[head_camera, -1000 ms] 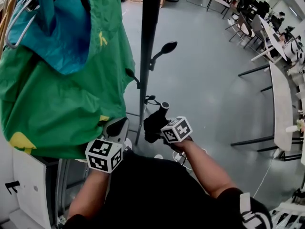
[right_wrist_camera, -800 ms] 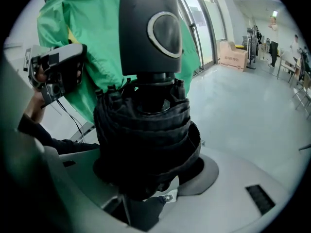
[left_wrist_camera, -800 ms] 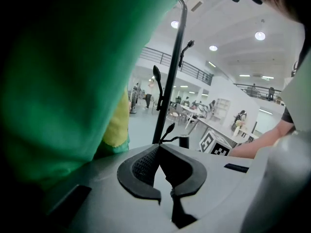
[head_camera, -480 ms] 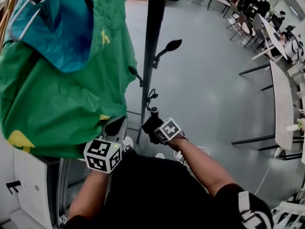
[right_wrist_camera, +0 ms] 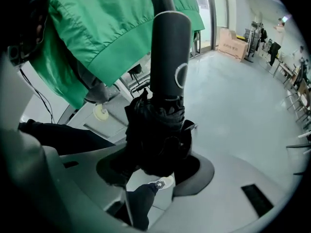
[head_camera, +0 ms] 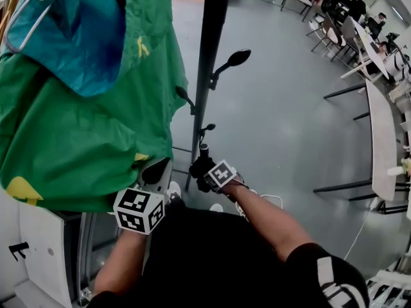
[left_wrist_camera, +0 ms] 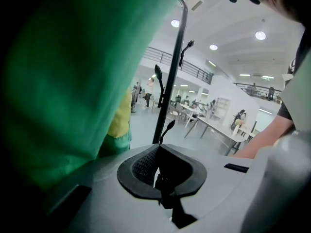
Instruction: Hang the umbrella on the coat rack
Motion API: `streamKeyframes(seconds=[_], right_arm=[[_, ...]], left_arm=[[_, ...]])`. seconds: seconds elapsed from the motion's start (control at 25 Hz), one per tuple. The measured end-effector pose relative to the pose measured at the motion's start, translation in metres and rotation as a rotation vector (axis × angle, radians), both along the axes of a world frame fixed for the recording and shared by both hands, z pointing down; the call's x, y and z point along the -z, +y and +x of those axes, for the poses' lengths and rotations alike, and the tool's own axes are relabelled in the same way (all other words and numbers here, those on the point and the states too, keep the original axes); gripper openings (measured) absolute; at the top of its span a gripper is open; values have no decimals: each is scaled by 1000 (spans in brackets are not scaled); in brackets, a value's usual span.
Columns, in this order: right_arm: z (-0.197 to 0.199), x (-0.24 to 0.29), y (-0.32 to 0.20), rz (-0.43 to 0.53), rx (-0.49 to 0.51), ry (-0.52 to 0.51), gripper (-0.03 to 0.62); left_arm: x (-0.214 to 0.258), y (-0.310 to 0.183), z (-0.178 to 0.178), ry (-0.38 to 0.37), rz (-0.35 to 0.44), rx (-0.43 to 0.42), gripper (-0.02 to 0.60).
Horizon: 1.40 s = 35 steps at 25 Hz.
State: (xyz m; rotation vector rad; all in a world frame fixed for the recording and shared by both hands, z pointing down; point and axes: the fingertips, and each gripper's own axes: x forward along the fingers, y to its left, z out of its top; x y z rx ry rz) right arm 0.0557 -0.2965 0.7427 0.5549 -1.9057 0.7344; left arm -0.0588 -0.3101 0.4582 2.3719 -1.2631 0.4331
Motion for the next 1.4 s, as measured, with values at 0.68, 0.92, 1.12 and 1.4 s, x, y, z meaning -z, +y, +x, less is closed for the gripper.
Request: streamKeyframes(seconds=[0.68, 0.92, 1.12, 1.4], right_arm=[[-3, 36, -48, 122, -134, -114, 61], [1, 58, -50, 168, -152, -165, 29], [11, 91, -46, 277, -149, -236, 11], [28, 154, -15, 296, -241, -467, 11]], left_arm=[[1, -1, 3, -1, 10, 0, 15], [-2, 0, 6, -9, 3, 5, 15], [2, -2, 11, 0, 13, 14, 15], [7, 5, 20, 9, 27, 33, 15]])
